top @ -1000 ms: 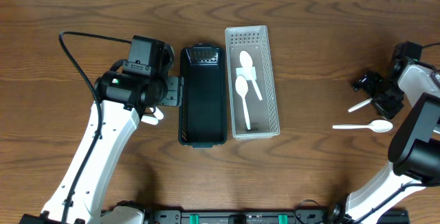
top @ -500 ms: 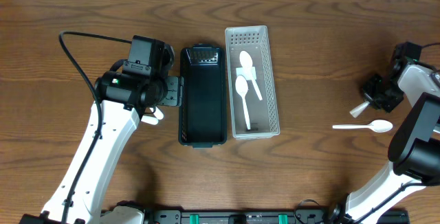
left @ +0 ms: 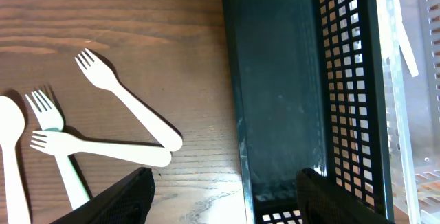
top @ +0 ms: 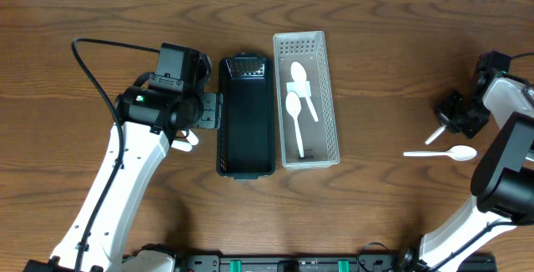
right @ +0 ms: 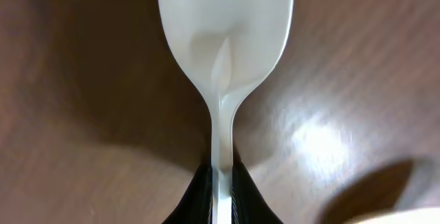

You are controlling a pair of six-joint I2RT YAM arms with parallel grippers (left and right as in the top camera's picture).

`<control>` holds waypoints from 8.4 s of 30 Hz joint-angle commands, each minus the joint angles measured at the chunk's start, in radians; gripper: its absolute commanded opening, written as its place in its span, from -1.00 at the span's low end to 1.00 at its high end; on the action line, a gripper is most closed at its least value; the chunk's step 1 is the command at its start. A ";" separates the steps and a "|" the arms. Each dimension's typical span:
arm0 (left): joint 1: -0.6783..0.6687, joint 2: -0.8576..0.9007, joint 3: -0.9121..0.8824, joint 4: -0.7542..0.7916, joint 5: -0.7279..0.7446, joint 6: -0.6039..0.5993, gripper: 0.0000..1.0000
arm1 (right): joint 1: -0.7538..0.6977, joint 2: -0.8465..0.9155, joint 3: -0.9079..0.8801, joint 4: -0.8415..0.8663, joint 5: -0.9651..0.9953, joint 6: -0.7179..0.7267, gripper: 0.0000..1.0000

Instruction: Pack container

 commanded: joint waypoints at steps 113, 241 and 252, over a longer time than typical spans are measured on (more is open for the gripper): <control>-0.003 0.002 0.018 -0.017 -0.016 0.005 0.38 | 0.006 -0.223 -0.372 0.104 0.058 0.469 0.97; 0.293 0.050 0.314 -0.223 -0.079 -0.471 0.38 | 0.375 -0.146 0.162 -0.178 0.100 0.035 0.71; 0.293 0.289 0.310 -0.164 -0.079 -0.643 0.38 | 0.204 -0.146 0.164 -0.116 0.099 -0.108 0.93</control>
